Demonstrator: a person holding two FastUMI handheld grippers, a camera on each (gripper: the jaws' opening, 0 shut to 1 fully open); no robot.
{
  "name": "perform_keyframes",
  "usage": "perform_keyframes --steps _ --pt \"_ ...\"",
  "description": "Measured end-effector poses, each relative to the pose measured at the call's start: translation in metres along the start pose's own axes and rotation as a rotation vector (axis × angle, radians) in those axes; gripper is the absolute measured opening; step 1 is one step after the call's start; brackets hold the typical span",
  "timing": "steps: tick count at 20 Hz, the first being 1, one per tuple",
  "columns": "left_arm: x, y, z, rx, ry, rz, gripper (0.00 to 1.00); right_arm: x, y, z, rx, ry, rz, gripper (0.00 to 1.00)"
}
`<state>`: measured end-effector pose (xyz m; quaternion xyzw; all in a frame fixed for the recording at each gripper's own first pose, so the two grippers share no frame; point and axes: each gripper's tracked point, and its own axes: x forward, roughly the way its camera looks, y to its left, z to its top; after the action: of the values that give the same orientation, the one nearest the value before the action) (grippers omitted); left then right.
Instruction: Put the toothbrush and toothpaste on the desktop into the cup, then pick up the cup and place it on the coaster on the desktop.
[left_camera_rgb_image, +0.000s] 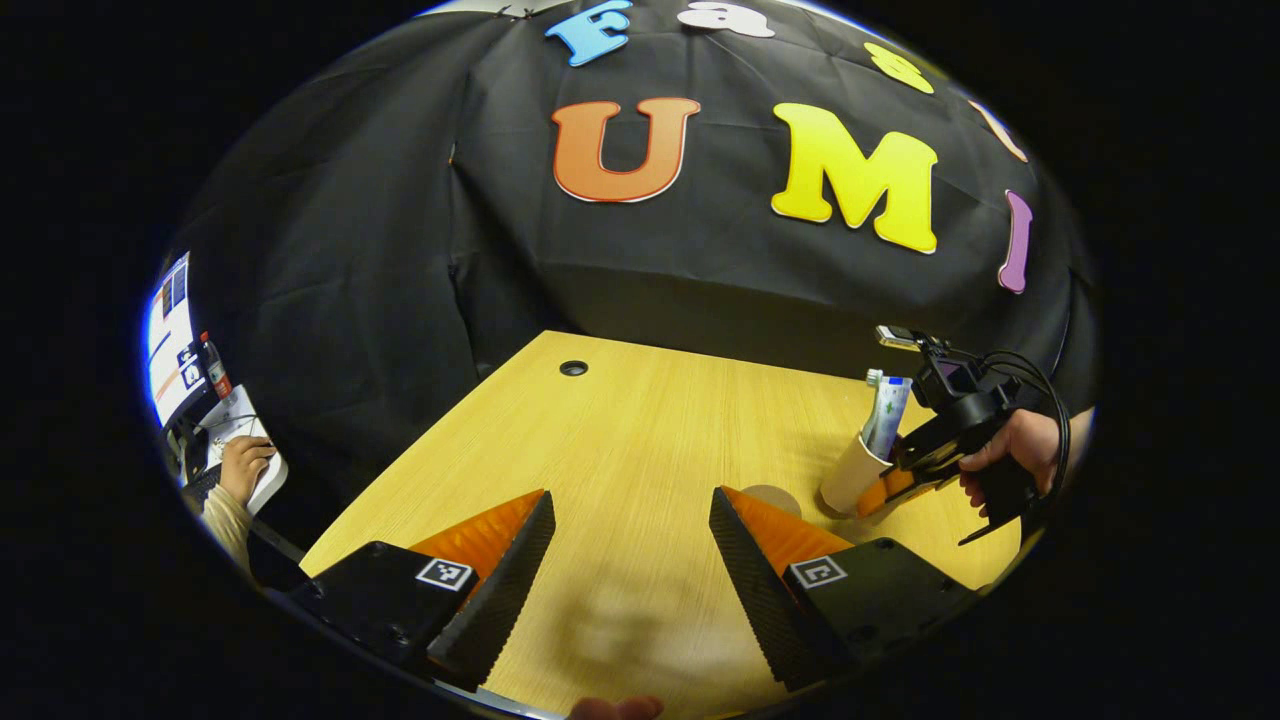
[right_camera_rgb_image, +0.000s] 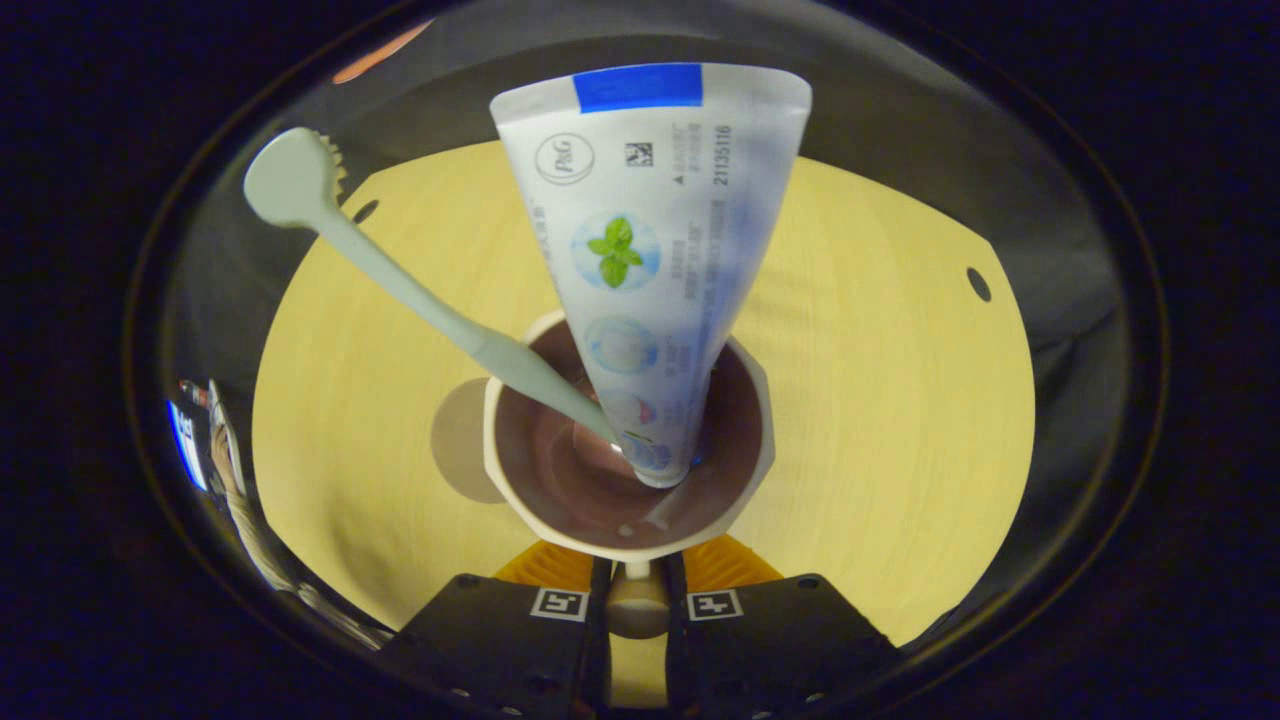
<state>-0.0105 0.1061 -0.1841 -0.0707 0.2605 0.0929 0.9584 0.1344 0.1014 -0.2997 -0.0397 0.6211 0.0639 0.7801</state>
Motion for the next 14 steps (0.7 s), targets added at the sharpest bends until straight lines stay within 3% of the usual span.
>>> perform_keyframes --steps 6,14 --pt "-0.012 0.033 -0.001 -0.031 -0.010 0.058 0.99 0.003 0.067 0.001 -0.102 0.008 0.054 0.21" --pt "-0.024 0.060 -0.011 -0.042 0.004 0.104 0.99 0.017 0.086 -0.004 -0.110 0.026 0.031 0.21"
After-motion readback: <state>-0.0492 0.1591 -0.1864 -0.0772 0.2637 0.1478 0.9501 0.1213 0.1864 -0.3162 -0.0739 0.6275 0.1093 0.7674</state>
